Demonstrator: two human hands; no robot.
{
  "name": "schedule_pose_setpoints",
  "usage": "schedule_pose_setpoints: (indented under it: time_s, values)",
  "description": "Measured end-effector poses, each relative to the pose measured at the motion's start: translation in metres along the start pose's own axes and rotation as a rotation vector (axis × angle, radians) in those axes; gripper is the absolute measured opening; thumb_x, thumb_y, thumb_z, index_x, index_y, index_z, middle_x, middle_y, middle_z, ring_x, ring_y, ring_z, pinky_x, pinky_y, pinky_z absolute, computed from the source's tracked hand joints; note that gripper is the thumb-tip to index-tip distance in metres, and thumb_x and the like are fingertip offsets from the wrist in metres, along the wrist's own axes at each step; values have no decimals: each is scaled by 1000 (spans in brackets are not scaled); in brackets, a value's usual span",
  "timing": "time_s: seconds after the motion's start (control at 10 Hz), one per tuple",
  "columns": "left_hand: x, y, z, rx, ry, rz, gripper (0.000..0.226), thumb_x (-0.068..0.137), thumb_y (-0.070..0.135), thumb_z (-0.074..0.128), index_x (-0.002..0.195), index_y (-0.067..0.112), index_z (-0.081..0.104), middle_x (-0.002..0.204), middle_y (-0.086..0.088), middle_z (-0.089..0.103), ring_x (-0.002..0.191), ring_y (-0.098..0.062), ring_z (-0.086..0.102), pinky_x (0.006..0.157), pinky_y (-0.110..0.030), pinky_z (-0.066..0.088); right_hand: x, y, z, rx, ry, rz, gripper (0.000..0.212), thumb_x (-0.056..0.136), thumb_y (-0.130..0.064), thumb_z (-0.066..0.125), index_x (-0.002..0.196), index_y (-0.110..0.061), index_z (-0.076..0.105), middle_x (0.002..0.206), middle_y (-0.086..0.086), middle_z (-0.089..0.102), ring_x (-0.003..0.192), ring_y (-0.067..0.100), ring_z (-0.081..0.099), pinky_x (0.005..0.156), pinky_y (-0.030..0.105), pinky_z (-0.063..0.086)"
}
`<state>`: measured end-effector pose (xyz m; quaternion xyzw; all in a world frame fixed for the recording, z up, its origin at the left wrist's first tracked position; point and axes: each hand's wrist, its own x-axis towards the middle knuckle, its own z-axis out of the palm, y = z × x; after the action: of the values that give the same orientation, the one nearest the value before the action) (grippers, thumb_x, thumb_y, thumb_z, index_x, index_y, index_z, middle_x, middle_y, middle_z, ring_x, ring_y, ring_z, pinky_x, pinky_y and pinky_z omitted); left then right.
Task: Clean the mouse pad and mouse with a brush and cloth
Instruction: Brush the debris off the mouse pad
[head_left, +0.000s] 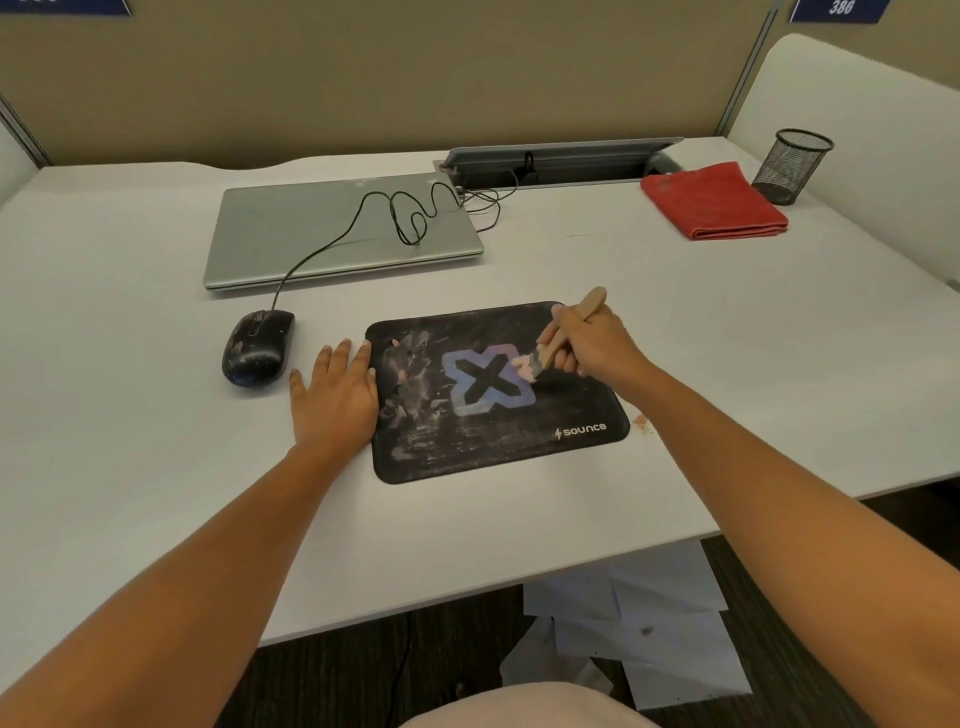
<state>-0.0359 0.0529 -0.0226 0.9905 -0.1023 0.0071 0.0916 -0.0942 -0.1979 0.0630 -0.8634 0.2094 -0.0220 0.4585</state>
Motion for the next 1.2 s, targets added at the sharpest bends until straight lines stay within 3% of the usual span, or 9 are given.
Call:
schedule_pose_setpoints:
  time_s: [0.1,0.2,0.4,0.6,0.7,0.8,0.9,1.0,1.2]
  values:
    - [0,0,-1,-5,1,0,49,100,34,17,148,22,15,156,-2,14,145,-22,8,116,-50,7,-10,-5,0,-12,-267,33,44,100,-29,34,79,-4,65,56,4,57,41,8,49,38,10,36]
    - [-1,0,-1,1,-2,2,49,100,34,16,148,23,14,156,-2,14,145,-22,8,116,-50,6,-16,-10,-6,-55,-408,36,46,100,-27,36,72,-6,66,47,-2,58,36,6,49,38,10,36]
    - [1,-1,0,4,1,-1,49,100,34,17,148,23,15,156,-2,14,145,-22,8,115,-50,7,-3,-2,-15,23,94,-5,45,99,-31,34,90,1,65,72,10,59,55,12,51,54,14,42]
    - [1,-1,1,1,5,-3,49,100,35,17,148,24,16,156,-2,16,144,-21,9,115,-50,7,-25,10,-12,7,-321,5,45,100,-31,34,77,-7,65,63,8,59,50,11,50,44,12,39]
    - [2,-1,1,9,8,-3,49,100,34,17,148,24,16,156,-2,16,144,-21,10,115,-50,8,-23,11,-24,41,-314,9,46,99,-30,36,72,-7,66,64,10,62,44,8,51,41,12,39]
    - [1,-1,1,7,9,-6,49,100,34,18,148,23,17,156,-3,16,144,-22,10,115,-50,8,-12,16,-35,103,50,20,46,99,-30,36,75,-3,64,59,6,57,40,6,51,41,11,39]
    - [1,0,0,10,7,-4,49,100,34,18,148,23,16,156,-3,16,144,-22,10,115,-50,8,-9,25,-37,16,238,20,43,99,-31,36,79,-3,62,61,2,55,51,10,53,51,15,42]
    - [1,1,1,4,6,-6,49,100,33,18,148,22,16,156,-4,16,144,-23,10,115,-51,8,-19,27,-25,30,104,-57,45,99,-30,36,68,-8,61,56,2,56,46,7,53,47,11,43]
    - [1,2,0,19,3,-9,49,100,34,18,148,22,16,156,-4,16,144,-23,10,115,-50,8,-37,15,-2,29,-206,-146,45,99,-30,35,68,-11,61,57,4,56,42,7,52,41,7,39]
